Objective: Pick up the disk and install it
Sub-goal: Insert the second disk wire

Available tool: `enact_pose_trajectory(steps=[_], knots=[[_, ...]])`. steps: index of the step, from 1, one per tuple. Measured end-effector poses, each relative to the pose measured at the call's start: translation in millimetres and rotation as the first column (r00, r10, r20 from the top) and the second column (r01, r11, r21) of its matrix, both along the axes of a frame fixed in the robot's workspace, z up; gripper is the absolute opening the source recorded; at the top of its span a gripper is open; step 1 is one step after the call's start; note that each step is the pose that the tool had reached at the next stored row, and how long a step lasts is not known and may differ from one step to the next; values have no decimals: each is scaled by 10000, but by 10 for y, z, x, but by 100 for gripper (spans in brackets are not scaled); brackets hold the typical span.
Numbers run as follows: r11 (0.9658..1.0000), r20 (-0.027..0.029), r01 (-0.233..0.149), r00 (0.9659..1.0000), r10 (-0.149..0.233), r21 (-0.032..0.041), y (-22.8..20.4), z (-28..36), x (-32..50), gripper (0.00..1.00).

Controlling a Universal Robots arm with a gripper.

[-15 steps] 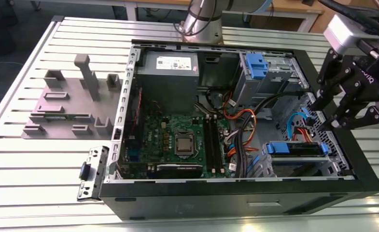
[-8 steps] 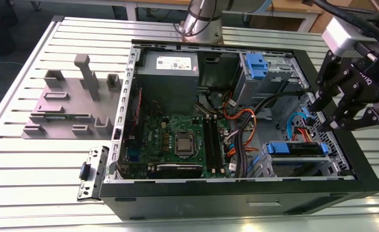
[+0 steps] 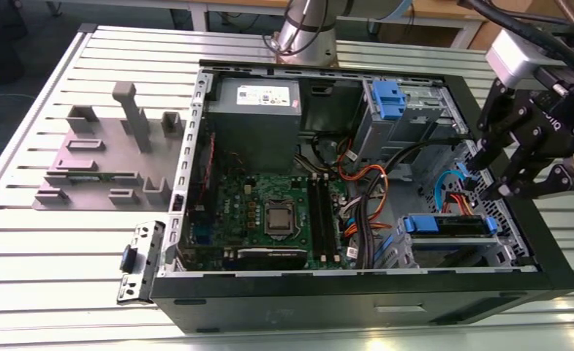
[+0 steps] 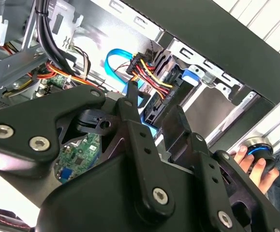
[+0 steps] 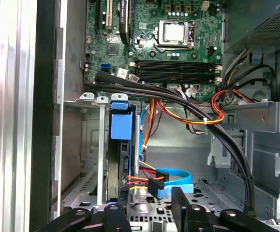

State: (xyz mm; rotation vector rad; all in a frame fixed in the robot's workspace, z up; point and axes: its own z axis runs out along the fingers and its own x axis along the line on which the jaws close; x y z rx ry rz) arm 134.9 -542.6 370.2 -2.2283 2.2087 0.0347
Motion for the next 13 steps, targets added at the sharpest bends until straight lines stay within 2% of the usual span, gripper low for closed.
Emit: enact_pose_trajectory(steps=[13], knots=[[10000,0,0,10000,0,0,0,-30,0,47]])
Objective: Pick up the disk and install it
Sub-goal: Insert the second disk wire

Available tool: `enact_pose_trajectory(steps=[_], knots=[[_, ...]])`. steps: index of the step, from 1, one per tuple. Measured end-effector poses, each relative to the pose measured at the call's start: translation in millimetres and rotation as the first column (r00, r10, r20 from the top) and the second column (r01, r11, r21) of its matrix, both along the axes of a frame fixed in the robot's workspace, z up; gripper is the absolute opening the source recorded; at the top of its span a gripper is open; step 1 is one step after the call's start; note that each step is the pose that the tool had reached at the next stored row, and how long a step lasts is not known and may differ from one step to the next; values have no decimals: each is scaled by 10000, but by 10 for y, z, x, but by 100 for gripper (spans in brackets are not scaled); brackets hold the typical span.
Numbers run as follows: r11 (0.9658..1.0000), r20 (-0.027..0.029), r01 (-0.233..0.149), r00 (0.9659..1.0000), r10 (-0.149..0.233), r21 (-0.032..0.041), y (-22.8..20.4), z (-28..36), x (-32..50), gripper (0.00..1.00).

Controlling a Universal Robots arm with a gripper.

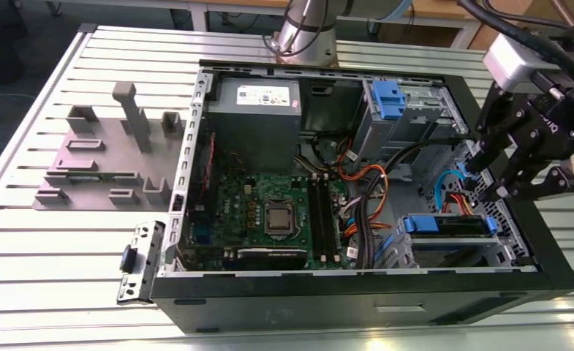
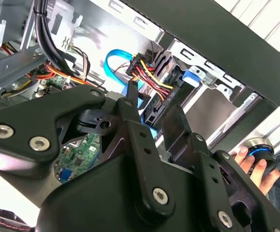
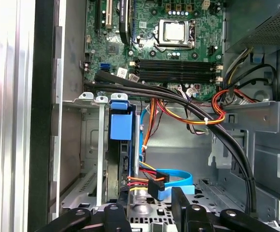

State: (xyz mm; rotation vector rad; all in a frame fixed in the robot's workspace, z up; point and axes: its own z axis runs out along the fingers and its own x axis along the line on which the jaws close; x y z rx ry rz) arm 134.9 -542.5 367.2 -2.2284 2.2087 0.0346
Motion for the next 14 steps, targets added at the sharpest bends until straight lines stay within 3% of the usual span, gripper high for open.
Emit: enact_pose_trajectory(steps=[14], knots=[[10000,0,0,10000,0,1,0,-36,0,47]])
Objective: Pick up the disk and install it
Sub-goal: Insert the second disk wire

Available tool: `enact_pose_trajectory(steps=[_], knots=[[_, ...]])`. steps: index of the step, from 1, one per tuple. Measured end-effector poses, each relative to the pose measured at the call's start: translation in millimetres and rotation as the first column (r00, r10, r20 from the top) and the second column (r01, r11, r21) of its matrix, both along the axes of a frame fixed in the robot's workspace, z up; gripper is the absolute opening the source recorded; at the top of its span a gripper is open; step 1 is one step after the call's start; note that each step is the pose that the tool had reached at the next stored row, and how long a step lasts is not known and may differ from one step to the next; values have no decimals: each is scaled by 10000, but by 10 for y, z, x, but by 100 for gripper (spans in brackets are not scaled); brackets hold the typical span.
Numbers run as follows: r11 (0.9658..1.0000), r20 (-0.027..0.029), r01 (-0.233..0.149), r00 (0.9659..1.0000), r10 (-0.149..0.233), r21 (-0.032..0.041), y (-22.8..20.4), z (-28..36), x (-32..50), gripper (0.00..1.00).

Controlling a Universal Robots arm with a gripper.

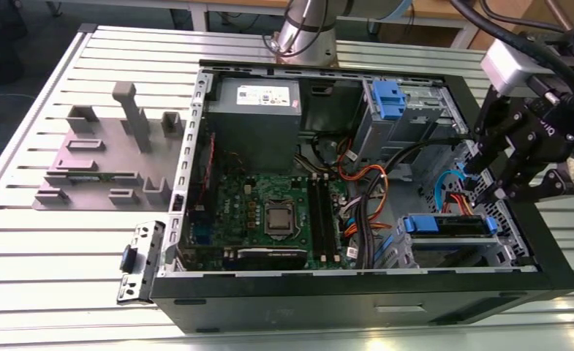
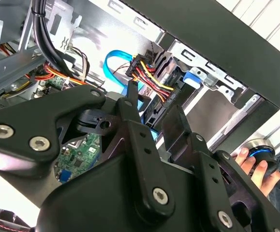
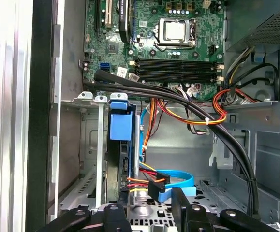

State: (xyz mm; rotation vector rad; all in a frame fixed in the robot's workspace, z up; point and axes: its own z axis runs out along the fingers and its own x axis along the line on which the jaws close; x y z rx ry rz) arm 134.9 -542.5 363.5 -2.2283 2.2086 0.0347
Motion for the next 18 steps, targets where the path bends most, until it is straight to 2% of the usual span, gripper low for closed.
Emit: enact_pose_trajectory(steps=[10,14,18], knots=[[10000,0,0,10000,0,0,0,-4,-1,47],[10000,0,1,10000,-1,0,0,58,-1,47],[10000,2,1,10000,-1,-1,0,63,-20,47]])
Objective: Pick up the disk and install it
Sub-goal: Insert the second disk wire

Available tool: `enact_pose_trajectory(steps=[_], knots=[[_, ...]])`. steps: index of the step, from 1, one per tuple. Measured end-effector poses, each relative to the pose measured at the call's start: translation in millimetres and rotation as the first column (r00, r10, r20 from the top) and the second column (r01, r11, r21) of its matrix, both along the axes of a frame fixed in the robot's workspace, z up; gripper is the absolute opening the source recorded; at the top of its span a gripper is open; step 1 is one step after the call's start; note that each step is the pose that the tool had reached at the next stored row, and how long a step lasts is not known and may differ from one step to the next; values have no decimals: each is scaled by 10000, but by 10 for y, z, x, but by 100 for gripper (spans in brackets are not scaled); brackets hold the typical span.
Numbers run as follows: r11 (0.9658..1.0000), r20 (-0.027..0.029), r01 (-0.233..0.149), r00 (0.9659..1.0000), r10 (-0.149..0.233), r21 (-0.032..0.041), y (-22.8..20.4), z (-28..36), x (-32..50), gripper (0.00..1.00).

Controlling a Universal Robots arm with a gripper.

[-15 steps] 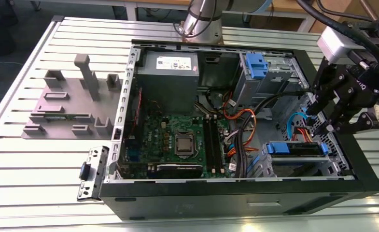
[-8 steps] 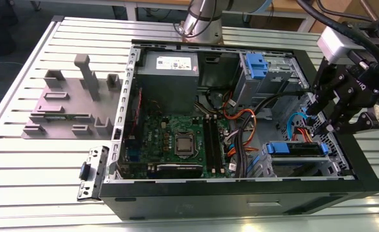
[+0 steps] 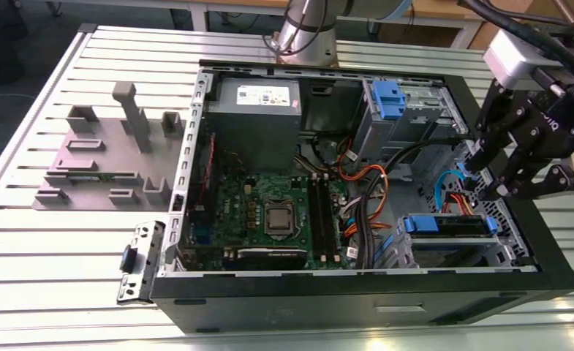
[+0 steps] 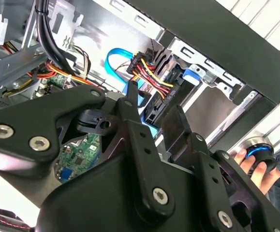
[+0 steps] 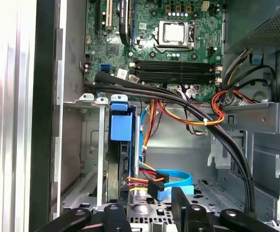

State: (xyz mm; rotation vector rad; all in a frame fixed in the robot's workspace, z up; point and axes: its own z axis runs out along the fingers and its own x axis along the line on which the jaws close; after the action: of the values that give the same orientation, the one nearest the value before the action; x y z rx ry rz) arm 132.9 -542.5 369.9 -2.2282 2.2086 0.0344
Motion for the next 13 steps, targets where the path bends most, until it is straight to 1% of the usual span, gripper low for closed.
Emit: enact_pose_trajectory(steps=[3,7,13], knots=[[10000,0,-1,10000,1,-1,0,-15,-9,47],[10000,0,-1,10000,1,-36,0,-45,-9,47],[10000,0,-1,10000,1,-46,0,-87,-14,47]])
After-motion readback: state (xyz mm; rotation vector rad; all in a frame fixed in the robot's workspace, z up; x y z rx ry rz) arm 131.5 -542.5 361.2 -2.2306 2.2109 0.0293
